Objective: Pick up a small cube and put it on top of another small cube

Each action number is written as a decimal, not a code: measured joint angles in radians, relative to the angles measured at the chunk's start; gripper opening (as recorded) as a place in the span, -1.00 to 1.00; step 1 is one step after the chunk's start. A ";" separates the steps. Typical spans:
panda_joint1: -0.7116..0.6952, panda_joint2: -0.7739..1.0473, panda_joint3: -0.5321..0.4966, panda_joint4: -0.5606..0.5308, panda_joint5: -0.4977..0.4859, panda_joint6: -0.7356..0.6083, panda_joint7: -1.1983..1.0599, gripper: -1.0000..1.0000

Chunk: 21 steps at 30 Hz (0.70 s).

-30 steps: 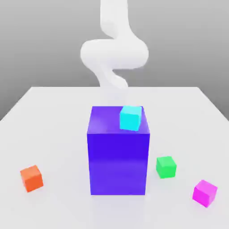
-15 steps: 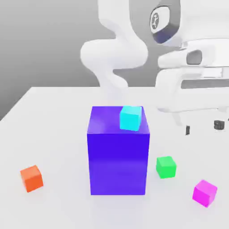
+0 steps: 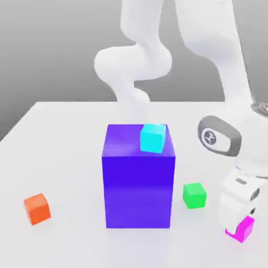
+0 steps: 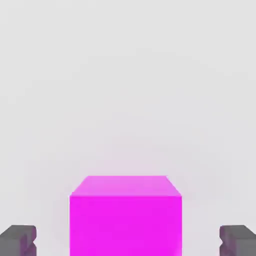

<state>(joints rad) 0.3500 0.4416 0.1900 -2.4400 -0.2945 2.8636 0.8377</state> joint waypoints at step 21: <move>-0.105 -0.452 0.104 -0.280 0.141 -0.161 -0.499 -1.00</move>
<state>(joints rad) 0.2447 -0.0099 0.2940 -2.7195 -0.1534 2.7026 0.3383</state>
